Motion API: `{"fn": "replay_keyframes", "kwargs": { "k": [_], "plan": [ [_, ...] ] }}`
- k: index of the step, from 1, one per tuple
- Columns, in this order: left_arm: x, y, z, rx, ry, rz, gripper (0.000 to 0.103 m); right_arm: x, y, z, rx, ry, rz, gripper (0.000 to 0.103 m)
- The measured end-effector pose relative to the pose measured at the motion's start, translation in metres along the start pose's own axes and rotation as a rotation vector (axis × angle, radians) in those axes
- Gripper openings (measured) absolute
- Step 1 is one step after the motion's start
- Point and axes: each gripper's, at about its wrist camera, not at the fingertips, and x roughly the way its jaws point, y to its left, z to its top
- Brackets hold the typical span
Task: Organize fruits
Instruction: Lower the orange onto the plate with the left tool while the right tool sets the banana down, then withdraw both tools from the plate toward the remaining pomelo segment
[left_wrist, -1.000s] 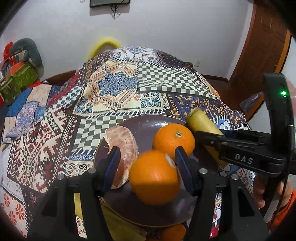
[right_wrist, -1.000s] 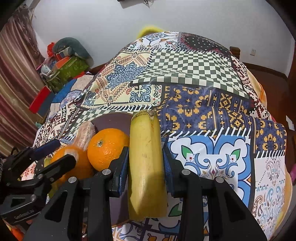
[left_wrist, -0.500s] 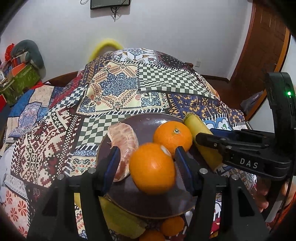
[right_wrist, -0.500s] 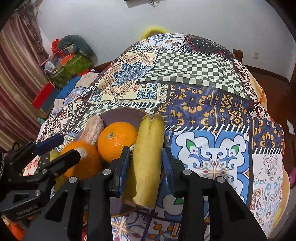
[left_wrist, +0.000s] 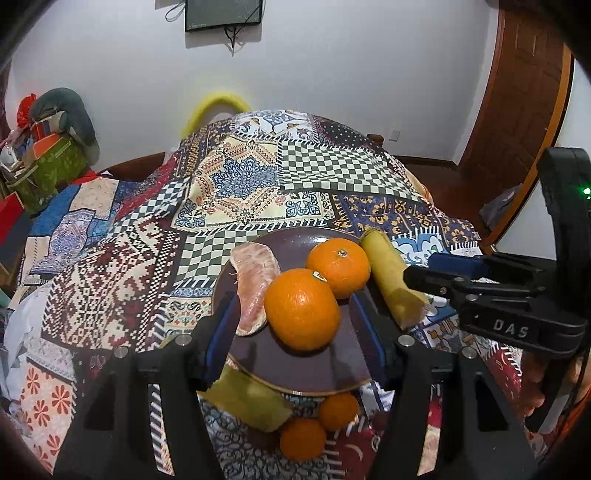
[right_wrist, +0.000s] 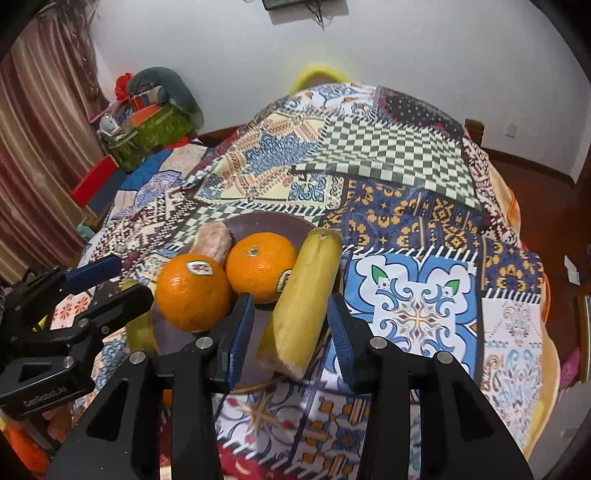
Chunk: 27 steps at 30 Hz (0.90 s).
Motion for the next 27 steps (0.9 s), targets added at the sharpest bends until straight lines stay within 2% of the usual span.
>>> {"fn": "replay_keyframes", "kwargs": {
  "k": [3,8,17,22,27],
  "plan": [
    [-0.015,0.0,-0.005,-0.003,-0.008,0.002,0.061,-0.015,0.007,-0.005,-0.02,-0.018,-0.003,0.039],
    [-0.034,0.003,-0.016,-0.013,-0.012,0.001,0.064,-0.039,0.02,-0.021,-0.049,-0.05,-0.001,0.049],
    [-0.06,0.004,-0.054,0.007,0.009,0.02,0.069,-0.061,0.038,-0.052,-0.105,-0.056,-0.001,0.051],
    [-0.06,0.004,-0.077,0.003,0.048,0.013,0.069,-0.06,0.037,-0.076,-0.102,-0.018,0.013,0.052],
    [-0.058,0.001,-0.099,0.005,0.091,-0.003,0.069,-0.057,0.026,-0.1,-0.087,0.027,-0.012,0.052]
  ]
}}
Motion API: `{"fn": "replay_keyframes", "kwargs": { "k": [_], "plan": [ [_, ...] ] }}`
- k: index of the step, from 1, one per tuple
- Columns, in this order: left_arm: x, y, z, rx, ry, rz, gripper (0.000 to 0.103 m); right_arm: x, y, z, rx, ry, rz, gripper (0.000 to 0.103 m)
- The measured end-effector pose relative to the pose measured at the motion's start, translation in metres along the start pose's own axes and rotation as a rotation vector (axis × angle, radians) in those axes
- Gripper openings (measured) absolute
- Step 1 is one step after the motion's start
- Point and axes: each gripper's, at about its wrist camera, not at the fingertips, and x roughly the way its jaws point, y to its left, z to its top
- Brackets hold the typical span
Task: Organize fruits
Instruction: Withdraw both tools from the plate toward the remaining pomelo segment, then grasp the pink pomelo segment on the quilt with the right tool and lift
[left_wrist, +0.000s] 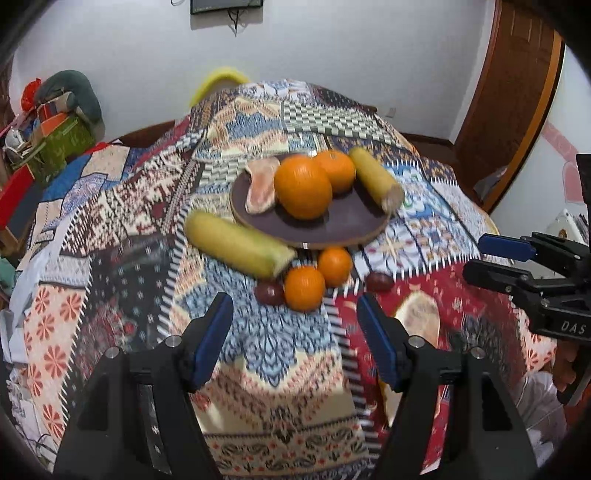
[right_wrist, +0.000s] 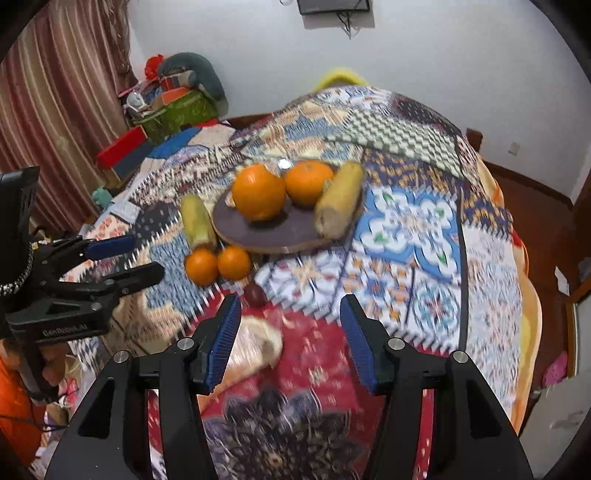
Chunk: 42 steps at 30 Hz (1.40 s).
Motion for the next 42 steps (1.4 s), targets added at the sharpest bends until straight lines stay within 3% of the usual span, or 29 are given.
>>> {"fn": "replay_keyframes", "kwargs": {
  "k": [6,14,18,32,42],
  "plan": [
    [0.009,-0.004,-0.024,0.007,0.058,-0.015,0.069,0.001,-0.002,-0.021,-0.023,0.045,-0.037,0.052],
    [0.021,-0.011,-0.045,0.017,0.112,-0.024,0.07,0.02,0.006,-0.042,-0.045,0.114,-0.025,0.053],
    [0.021,-0.017,-0.046,0.03,0.108,-0.026,0.072,0.024,0.009,-0.039,-0.06,0.105,-0.025,0.059],
    [0.019,-0.039,-0.049,0.078,0.09,-0.035,0.072,0.035,0.005,-0.017,-0.047,0.097,-0.065,0.059],
    [0.001,-0.001,-0.044,-0.025,0.033,0.012,0.072,0.014,0.037,-0.015,-0.049,0.048,0.023,0.059]
  ]
}}
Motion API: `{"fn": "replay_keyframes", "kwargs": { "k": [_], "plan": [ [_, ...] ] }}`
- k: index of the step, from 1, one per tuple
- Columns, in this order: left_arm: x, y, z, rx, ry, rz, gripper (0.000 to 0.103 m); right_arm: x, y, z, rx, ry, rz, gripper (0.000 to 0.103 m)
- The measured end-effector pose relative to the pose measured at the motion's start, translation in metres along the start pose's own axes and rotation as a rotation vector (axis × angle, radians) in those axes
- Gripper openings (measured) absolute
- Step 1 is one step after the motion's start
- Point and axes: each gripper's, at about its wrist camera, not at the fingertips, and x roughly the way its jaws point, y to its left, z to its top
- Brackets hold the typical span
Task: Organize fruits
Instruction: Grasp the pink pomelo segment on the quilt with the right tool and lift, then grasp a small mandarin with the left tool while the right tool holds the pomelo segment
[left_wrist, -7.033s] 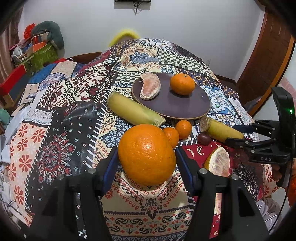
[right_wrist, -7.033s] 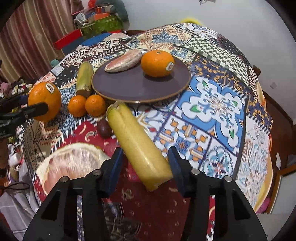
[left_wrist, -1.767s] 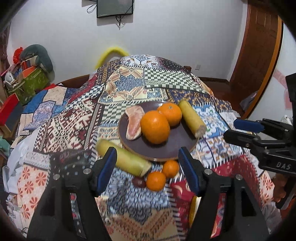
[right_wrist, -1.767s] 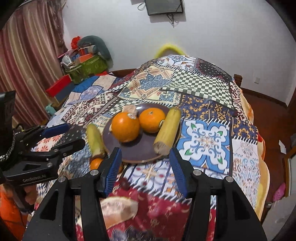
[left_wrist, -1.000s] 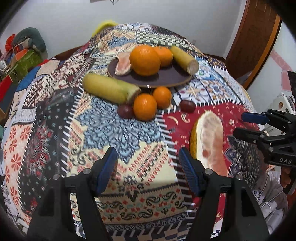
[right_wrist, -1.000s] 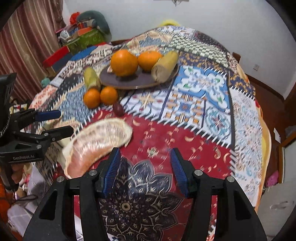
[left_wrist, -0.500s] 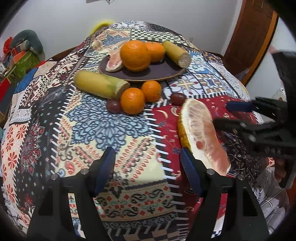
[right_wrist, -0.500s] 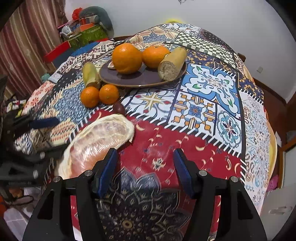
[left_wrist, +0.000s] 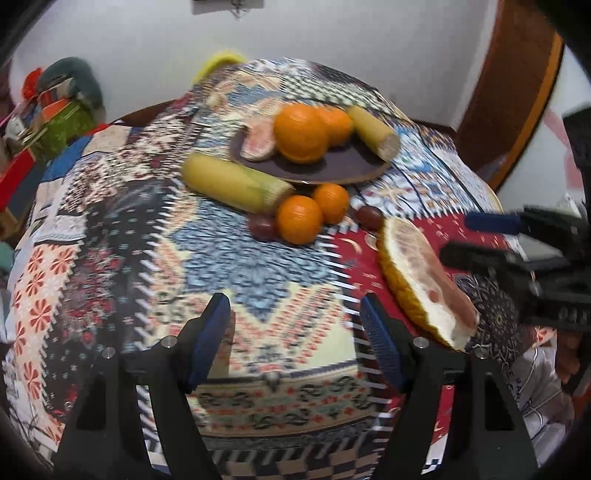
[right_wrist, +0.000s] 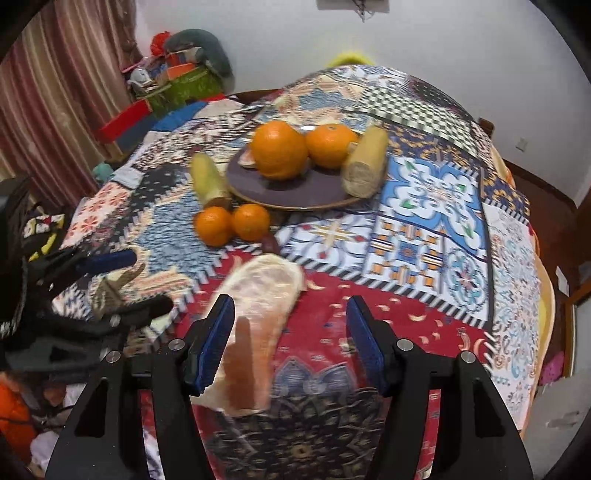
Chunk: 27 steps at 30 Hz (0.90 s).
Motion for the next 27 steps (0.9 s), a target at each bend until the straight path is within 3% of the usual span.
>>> {"fn": "replay_keyframes", "kwargs": {
  "k": [7,13,20,27],
  "plan": [
    [-0.009,0.028,-0.006,-0.085,-0.013,0.002,0.072,0.031,0.017,-0.007,0.004,0.078,0.04,0.061],
    [-0.004,0.031,-0.009,-0.097,-0.005,0.001,0.072,0.038,0.022,-0.007,-0.026,0.07,0.01,0.066],
    [-0.001,0.029,-0.01,-0.085,-0.001,0.004,0.072,0.028,0.007,-0.015,-0.029,0.051,0.015,0.05],
    [0.0,0.029,-0.003,-0.086,-0.007,-0.002,0.072,0.015,-0.018,-0.022,-0.011,0.034,-0.053,0.048]
  ]
}}
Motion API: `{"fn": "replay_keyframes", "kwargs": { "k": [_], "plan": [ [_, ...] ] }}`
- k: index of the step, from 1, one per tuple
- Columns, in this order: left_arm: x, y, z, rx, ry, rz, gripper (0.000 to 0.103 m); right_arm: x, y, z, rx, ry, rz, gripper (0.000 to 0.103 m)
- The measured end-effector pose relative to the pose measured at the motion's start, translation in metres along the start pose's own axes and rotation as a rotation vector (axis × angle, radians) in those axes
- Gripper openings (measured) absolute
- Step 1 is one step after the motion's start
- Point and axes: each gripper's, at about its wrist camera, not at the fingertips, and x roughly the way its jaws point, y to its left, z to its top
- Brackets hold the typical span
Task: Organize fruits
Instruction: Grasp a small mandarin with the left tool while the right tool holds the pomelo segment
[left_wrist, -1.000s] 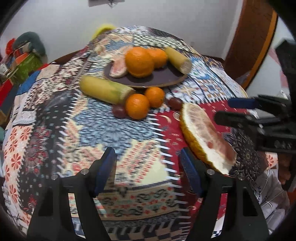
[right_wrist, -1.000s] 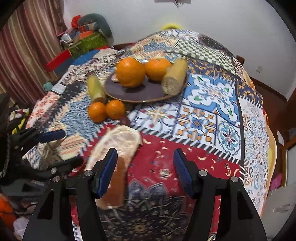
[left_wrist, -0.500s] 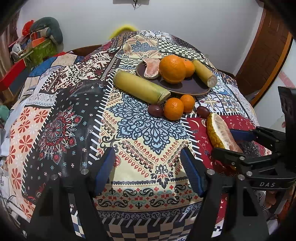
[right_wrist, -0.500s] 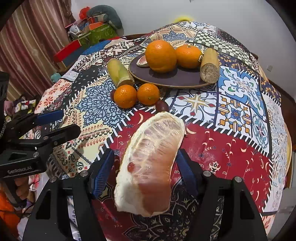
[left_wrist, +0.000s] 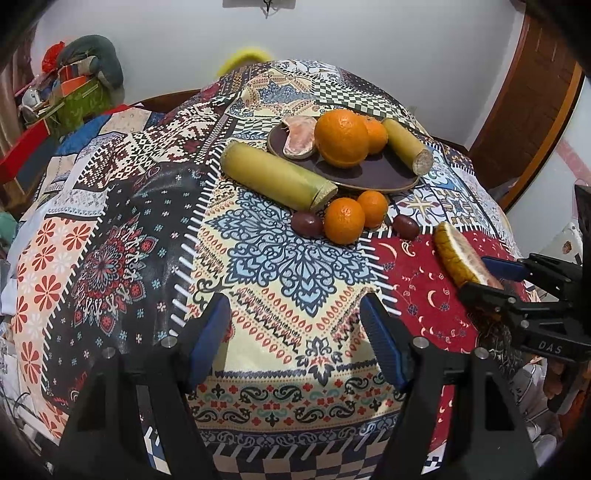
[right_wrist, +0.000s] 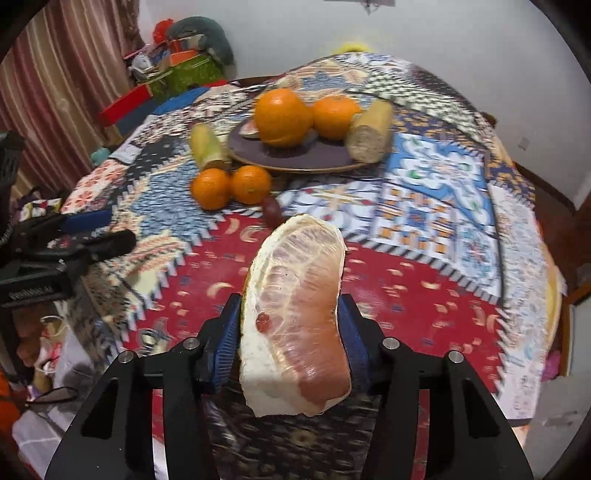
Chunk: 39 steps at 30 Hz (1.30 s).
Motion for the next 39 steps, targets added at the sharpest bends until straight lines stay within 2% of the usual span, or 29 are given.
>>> {"fn": "replay_keyframes", "kwargs": {
  "k": [8,14,26,32,39],
  "plan": [
    [0.007,-0.01,0.01,0.011,-0.003,0.002,0.072,0.007,-0.006,0.004,0.023,0.01,0.021,0.052],
    [0.016,-0.013,0.021,0.003,-0.002,-0.005,0.072,0.005,-0.009,0.0,0.046,-0.021,0.025,0.048],
    [0.035,-0.029,0.041,0.045,0.011,-0.038,0.037,-0.02,-0.022,0.019,0.076,-0.12,0.026,0.047],
    [0.043,-0.035,0.051,0.057,0.004,-0.041,0.037,-0.023,-0.029,0.027,0.086,-0.147,0.027,0.047],
    [0.054,-0.034,0.053,0.056,0.01,-0.043,0.037,-0.015,-0.032,0.026,0.099,-0.132,0.046,0.047]
  ]
}}
